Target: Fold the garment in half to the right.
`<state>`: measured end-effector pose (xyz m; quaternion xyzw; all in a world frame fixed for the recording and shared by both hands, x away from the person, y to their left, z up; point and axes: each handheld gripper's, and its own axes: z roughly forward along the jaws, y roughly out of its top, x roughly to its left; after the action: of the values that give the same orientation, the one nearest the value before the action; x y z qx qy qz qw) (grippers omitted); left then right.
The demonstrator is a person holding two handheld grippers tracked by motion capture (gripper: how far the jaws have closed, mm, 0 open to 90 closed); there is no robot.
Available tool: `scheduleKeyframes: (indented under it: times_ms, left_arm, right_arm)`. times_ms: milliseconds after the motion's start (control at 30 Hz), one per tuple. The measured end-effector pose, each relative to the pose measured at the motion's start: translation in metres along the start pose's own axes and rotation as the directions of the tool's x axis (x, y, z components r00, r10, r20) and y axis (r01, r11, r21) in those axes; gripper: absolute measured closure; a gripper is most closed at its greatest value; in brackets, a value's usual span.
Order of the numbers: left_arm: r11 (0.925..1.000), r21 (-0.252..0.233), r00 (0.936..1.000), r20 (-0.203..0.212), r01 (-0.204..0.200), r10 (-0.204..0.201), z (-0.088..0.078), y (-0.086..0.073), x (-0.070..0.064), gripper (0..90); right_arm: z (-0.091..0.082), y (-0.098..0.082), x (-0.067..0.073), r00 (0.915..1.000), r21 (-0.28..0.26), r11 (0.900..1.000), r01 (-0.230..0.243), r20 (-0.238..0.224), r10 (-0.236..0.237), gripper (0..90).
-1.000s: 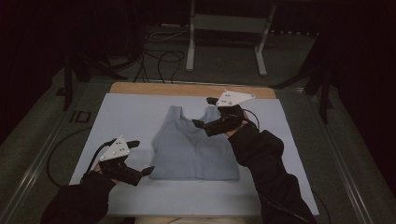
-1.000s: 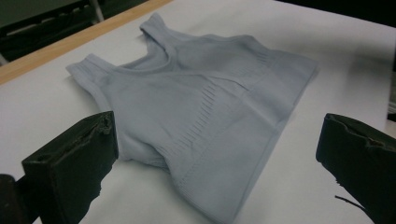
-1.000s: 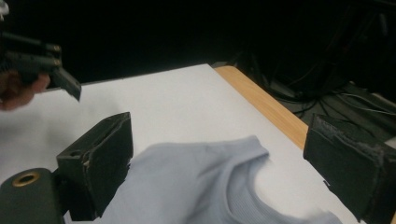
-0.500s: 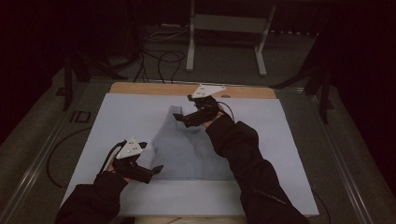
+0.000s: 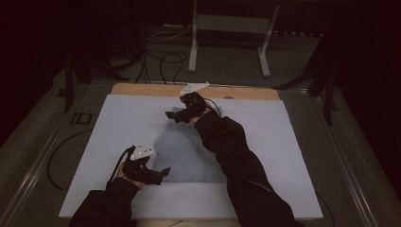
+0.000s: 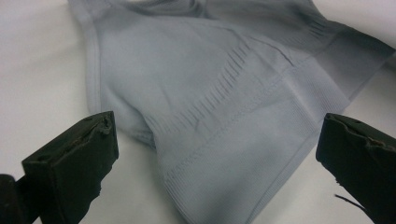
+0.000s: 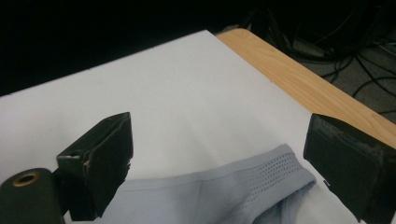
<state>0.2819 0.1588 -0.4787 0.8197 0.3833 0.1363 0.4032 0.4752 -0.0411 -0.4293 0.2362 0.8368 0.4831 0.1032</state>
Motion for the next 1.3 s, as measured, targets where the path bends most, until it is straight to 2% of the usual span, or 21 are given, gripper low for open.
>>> scheduleKeyframes:
  times_ms: [133,200,333,433,500,533,600,667,733,867,933,1000,1133,1167,1233,1300]
  left_arm:
    - [0.9998,0.010,0.9998,-0.008,0.017,-0.017,0.005,-0.004,-0.003,0.1]
    - [0.9987,0.037,0.9994,-0.004,0.034,-0.034,0.009,-0.006,-0.004,0.0]
    - [0.9962,0.071,0.9985,0.016,0.051,-0.052,0.013,-0.009,-0.006,0.0]
    - [0.9940,0.090,0.9981,-0.004,0.062,-0.062,0.015,-0.011,-0.007,0.1]
    - [0.9917,0.095,0.9962,-0.006,0.087,-0.087,0.015,-0.012,-0.005,0.1]
    - [0.9897,0.098,0.9946,-0.014,0.103,-0.103,0.015,-0.013,-0.004,0.2]
    - [0.9873,0.103,0.9926,0.001,0.121,-0.122,0.014,-0.013,-0.002,0.4]
    - [0.9857,0.119,0.9926,0.005,0.120,-0.121,0.014,-0.014,-0.001,0.5]
    - [0.9827,0.137,0.9920,0.004,0.125,-0.126,0.014,-0.016,-0.001,1.1]
    - [0.9748,0.171,0.9890,0.013,0.143,-0.147,0.016,-0.020,0.002,7.8]
    - [0.9708,0.184,0.9875,0.007,0.153,-0.157,0.017,-0.021,0.003,14.3]
    - [0.9658,0.197,0.9852,-0.005,0.169,-0.171,0.017,-0.023,0.004,17.1]
    - [0.9579,0.204,0.9769,0.029,0.202,-0.212,0.016,-0.024,0.005,26.5]
    - [0.9584,0.208,0.9780,0.030,0.196,-0.206,0.016,-0.024,0.005,27.1]
    - [0.9560,0.205,0.9755,0.022,0.210,-0.219,0.016,-0.025,0.005,30.7]
    - [0.9558,0.200,0.9748,0.013,0.216,-0.223,0.016,-0.026,0.006,35.1]
  right_arm:
    - [0.014,-0.002,-0.006,0.9997,0.026,0.999,-0.023,0.005,0.023,8.2]
    - [0.021,-0.003,-0.010,0.9993,0.030,0.999,-0.038,0.002,0.038,8.1]
    - [0.034,-0.003,-0.017,0.9983,0.051,0.997,-0.051,0.029,0.050,8.1]
    - [0.043,-0.003,-0.022,0.9966,0.073,0.995,-0.066,0.054,0.062,8.2]
    - [0.048,-0.004,-0.025,0.9958,0.088,0.994,-0.070,0.064,0.065,8.3]
    - [0.051,-0.004,-0.026,0.9954,0.102,0.992,-0.075,0.067,0.068,8.7]
    - [0.057,-0.006,-0.030,0.9942,0.123,0.989,-0.087,0.074,0.078,10.5]
    - [0.063,-0.009,-0.034,0.9916,0.144,0.983,-0.113,0.080,0.102,11.9]
    - [0.069,-0.010,-0.037,0.9901,0.172,0.978,-0.120,0.093,0.105,13.2]
    - [0.079,-0.014,-0.043,0.9853,0.200,0.969,-0.147,0.115,0.126,15.8]
    - [0.084,-0.017,-0.047,0.9835,0.220,0.964,-0.151,0.131,0.124,19.1]
    - [0.088,-0.018,-0.048,0.9821,0.234,0.960,-0.155,0.142,0.124,22.2]
    - [0.097,-0.021,-0.052,0.9798,0.252,0.954,-0.163,0.155,0.127,28.3]
    - [0.099,-0.022,-0.052,0.9780,0.258,0.950,-0.175,0.157,0.138,29.8]
    - [0.103,-0.023,-0.053,0.9765,0.288,0.943,-0.167,0.180,0.117,31.3]
    - [0.106,-0.024,-0.053,0.9745,0.293,0.940,-0.174,0.188,0.122,33.0]
